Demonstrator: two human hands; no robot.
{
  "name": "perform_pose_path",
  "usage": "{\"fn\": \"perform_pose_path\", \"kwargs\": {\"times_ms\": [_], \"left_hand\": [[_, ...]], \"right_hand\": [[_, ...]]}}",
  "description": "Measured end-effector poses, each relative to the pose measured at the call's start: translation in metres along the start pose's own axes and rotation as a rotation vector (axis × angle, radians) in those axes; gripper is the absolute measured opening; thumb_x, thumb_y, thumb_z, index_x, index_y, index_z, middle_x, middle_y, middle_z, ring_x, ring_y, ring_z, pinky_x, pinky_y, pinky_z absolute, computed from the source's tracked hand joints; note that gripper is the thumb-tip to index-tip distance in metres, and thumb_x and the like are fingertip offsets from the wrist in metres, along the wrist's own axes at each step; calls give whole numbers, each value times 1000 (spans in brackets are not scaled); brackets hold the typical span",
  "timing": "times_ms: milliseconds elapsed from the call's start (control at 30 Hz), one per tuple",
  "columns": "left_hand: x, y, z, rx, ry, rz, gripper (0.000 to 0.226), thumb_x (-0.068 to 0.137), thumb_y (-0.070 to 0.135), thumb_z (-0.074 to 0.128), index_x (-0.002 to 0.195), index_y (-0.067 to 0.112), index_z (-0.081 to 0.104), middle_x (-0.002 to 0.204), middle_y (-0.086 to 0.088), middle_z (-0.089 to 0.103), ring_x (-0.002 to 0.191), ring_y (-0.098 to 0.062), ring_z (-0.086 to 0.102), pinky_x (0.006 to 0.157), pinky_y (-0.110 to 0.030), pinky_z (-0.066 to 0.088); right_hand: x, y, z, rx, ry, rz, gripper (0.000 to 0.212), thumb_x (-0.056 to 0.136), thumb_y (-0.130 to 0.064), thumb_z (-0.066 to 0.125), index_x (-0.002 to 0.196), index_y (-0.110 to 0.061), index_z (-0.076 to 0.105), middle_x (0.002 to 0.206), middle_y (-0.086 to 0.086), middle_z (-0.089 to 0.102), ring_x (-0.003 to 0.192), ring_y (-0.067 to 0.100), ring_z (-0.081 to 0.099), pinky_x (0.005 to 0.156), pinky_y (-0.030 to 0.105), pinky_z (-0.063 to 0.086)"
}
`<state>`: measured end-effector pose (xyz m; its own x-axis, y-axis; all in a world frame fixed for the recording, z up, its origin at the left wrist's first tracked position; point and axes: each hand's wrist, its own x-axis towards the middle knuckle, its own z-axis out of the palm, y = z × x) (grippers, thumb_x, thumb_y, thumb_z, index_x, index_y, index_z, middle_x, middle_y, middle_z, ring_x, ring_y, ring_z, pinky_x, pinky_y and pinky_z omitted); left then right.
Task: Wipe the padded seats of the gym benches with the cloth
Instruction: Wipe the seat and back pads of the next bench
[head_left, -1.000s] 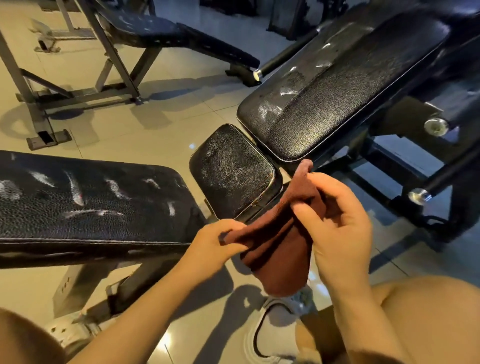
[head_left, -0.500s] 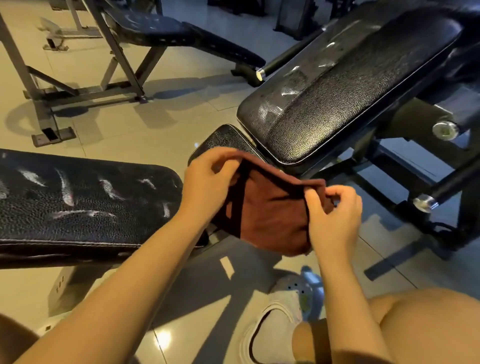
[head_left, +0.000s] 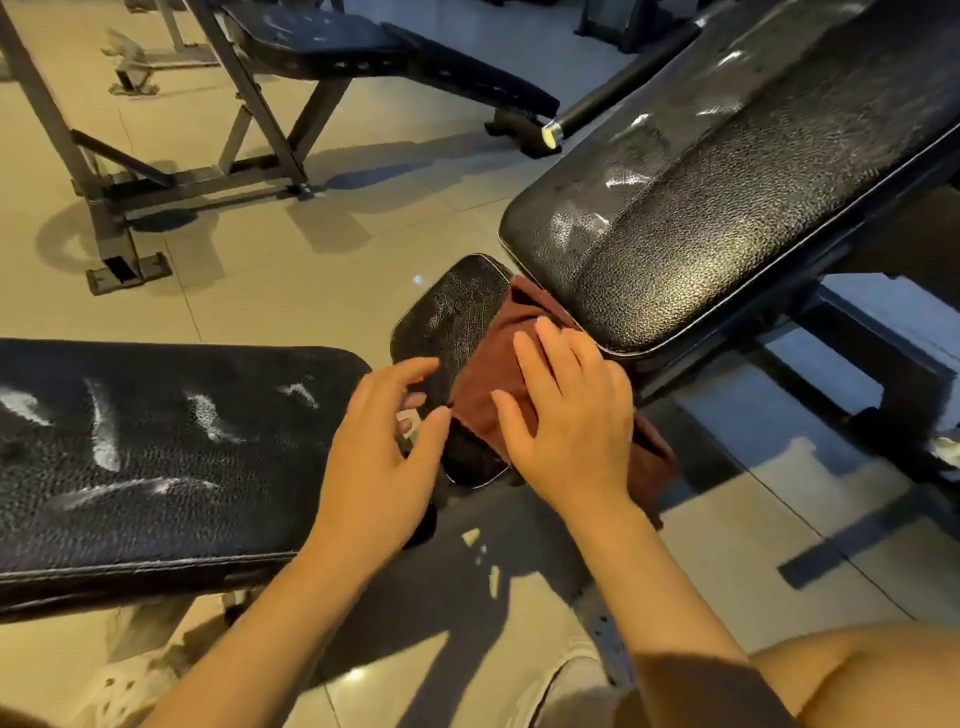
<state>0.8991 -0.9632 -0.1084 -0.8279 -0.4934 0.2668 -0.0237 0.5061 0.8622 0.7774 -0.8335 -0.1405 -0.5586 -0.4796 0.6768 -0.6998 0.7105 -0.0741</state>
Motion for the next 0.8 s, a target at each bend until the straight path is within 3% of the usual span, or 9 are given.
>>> {"fn": "perform_pose_path", "kwargs": {"times_ms": [67, 133, 233, 333, 433, 533, 667, 800], "left_hand": [[-14, -9, -6, 146, -11, 87, 27, 97, 26, 52, 121, 40, 51, 114, 25, 49, 108, 10, 49, 87, -8, 39], [-24, -16, -11, 247, -25, 157, 27, 94, 25, 51, 119, 30, 58, 117, 17, 52, 109, 8, 48, 92, -5, 35], [-35, -21, -21, 379, 7, 230, 31, 93, 27, 47, 116, 17, 65, 121, 3, 58, 111, -11, 53, 95, -20, 40], [-43, -18, -31, 549, 66, 398, 32, 89, 23, 50, 111, 11, 69, 118, -8, 63, 108, -23, 54, 89, -35, 42], [-48, -16, -54, 765, 177, 520, 26, 86, 16, 56, 105, 7, 72, 114, -14, 67, 108, -30, 56, 92, -44, 39], [-55, -21, -73, 966, 281, 420, 29, 90, 26, 57, 110, 9, 70, 122, -16, 65, 119, -37, 55, 102, -54, 35], [-59, -34, -71, 1102, 275, 368, 38, 95, 36, 52, 118, 9, 67, 133, -18, 59, 131, -36, 44, 110, -54, 23], [-56, -44, -66, 1110, 347, 429, 34, 96, 33, 54, 117, 10, 67, 132, -14, 60, 130, -31, 45, 108, -48, 28]], "right_hand": [[-10, -2, 6, 22, 9, 14, 50, 92, -34, 56, 130, -1, 60, 139, 18, 54, 131, 32, 39, 104, 46, 32], [-32, -14, 10, 54, -2, 113, 54, 95, -32, 49, 139, 1, 48, 147, 21, 43, 140, 35, 25, 115, 48, 19], [-69, -43, 16, 43, -111, 162, 58, 99, -36, 35, 147, -3, 29, 153, 16, 25, 146, 29, 9, 119, 44, 8], [-75, -49, 10, -93, -187, 88, 57, 95, -36, 38, 143, -5, 38, 145, 15, 40, 140, 30, 24, 116, 47, 13], [-52, -34, -2, -172, -146, 3, 52, 94, -36, 42, 135, -7, 56, 136, 14, 57, 131, 28, 37, 109, 49, 22], [-21, -17, -9, -216, -134, -70, 52, 95, -42, 49, 134, -8, 58, 138, 16, 55, 133, 31, 42, 111, 51, 25], [33, -15, -3, -325, -381, -206, 67, 92, -53, 34, 142, -10, 51, 151, 19, 40, 138, 36, 39, 114, 51, 18], [66, -31, 15, -456, -600, -215, 72, 97, -61, 18, 156, -21, 15, 164, 12, 5, 151, 29, 4, 119, 55, 0]]}}
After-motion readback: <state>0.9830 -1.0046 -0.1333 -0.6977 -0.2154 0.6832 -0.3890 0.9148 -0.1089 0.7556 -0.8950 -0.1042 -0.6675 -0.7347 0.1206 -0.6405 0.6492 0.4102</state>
